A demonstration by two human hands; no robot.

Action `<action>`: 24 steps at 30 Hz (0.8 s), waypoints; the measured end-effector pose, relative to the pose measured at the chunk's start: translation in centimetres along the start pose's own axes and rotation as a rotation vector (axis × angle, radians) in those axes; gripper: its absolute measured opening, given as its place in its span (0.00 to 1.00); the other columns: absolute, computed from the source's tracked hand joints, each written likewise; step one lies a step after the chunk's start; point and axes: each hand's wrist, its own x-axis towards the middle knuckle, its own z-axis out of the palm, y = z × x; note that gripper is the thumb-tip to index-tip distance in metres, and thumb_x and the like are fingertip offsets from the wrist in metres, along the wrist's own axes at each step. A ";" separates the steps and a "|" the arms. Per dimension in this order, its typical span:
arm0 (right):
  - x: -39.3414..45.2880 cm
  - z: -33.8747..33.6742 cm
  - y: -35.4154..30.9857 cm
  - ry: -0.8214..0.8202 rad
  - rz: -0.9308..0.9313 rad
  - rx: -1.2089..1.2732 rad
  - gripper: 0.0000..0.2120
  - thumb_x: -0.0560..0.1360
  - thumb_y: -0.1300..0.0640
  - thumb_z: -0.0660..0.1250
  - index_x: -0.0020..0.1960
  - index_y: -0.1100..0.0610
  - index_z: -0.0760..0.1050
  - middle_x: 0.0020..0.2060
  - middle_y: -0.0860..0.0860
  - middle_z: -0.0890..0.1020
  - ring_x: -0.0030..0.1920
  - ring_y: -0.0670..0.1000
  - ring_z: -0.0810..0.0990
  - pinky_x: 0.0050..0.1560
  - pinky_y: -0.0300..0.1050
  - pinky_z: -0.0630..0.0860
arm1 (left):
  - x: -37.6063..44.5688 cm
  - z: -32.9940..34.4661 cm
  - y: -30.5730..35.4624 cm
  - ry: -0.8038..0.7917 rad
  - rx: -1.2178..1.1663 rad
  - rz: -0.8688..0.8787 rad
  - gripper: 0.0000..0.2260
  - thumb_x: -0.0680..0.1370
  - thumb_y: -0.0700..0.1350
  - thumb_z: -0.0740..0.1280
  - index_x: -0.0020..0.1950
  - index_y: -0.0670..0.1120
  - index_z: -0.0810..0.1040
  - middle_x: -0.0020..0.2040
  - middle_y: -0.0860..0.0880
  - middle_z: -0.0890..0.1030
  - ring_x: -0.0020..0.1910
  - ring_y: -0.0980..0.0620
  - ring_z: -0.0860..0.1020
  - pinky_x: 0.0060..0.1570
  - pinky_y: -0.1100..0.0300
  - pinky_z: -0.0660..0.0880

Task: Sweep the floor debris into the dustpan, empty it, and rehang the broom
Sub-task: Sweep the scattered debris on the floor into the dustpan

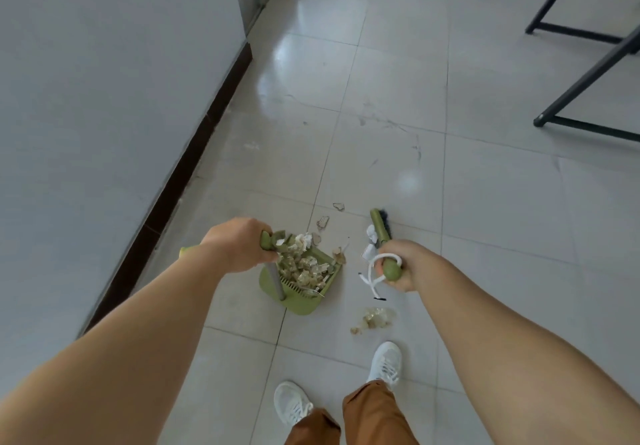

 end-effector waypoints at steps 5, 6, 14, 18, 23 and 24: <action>-0.9 3.6 -0.2 -0.106 -0.026 0.277 0.09 0.78 0.66 0.57 0.40 0.61 0.68 0.29 0.54 0.70 0.14 0.45 0.69 0.17 0.32 0.69 | 0.5 -0.2 -1.1 -0.002 0.030 0.029 0.08 0.74 0.57 0.72 0.48 0.55 0.80 0.37 0.55 0.79 0.45 0.50 0.80 0.40 0.58 0.73; -1.2 3.6 -0.4 -0.130 -0.025 0.315 0.09 0.78 0.66 0.56 0.40 0.61 0.68 0.26 0.54 0.70 0.14 0.45 0.68 0.16 0.32 0.69 | 0.5 -0.1 -1.4 -0.006 0.030 0.032 0.08 0.74 0.57 0.72 0.48 0.55 0.80 0.37 0.55 0.79 0.45 0.50 0.80 0.41 0.58 0.74; -1.3 0.4 -3.3 -0.110 -0.077 0.080 0.08 0.80 0.61 0.58 0.42 0.57 0.67 0.19 0.49 0.69 0.15 0.42 0.67 0.16 0.31 0.66 | 1.4 -0.7 -2.7 -0.004 0.031 0.023 0.10 0.73 0.57 0.73 0.49 0.55 0.80 0.40 0.54 0.80 0.45 0.50 0.79 0.44 0.56 0.77; 1.0 1.0 -5.6 0.067 -0.188 -0.369 0.10 0.76 0.64 0.59 0.36 0.60 0.69 0.24 0.55 0.72 0.21 0.50 0.69 0.26 0.41 0.69 | 2.4 -1.3 -3.0 -0.019 0.062 0.034 0.09 0.73 0.58 0.72 0.49 0.56 0.80 0.43 0.54 0.80 0.45 0.50 0.79 0.44 0.56 0.78; 4.3 1.7 -8.3 0.164 -0.192 -0.762 0.13 0.76 0.62 0.59 0.32 0.60 0.68 0.32 0.59 0.74 0.30 0.55 0.71 0.36 0.44 0.70 | 3.8 -2.5 -3.3 -0.035 0.075 0.026 0.06 0.74 0.58 0.71 0.46 0.57 0.79 0.42 0.55 0.80 0.43 0.51 0.79 0.44 0.56 0.78; 5.1 1.9 -8.8 0.155 -0.182 -0.813 0.13 0.77 0.63 0.59 0.34 0.60 0.68 0.34 0.59 0.75 0.32 0.56 0.72 0.37 0.43 0.71 | 4.0 -2.7 -3.5 -0.037 0.074 0.024 0.06 0.74 0.57 0.71 0.47 0.57 0.79 0.42 0.55 0.80 0.44 0.51 0.79 0.44 0.56 0.79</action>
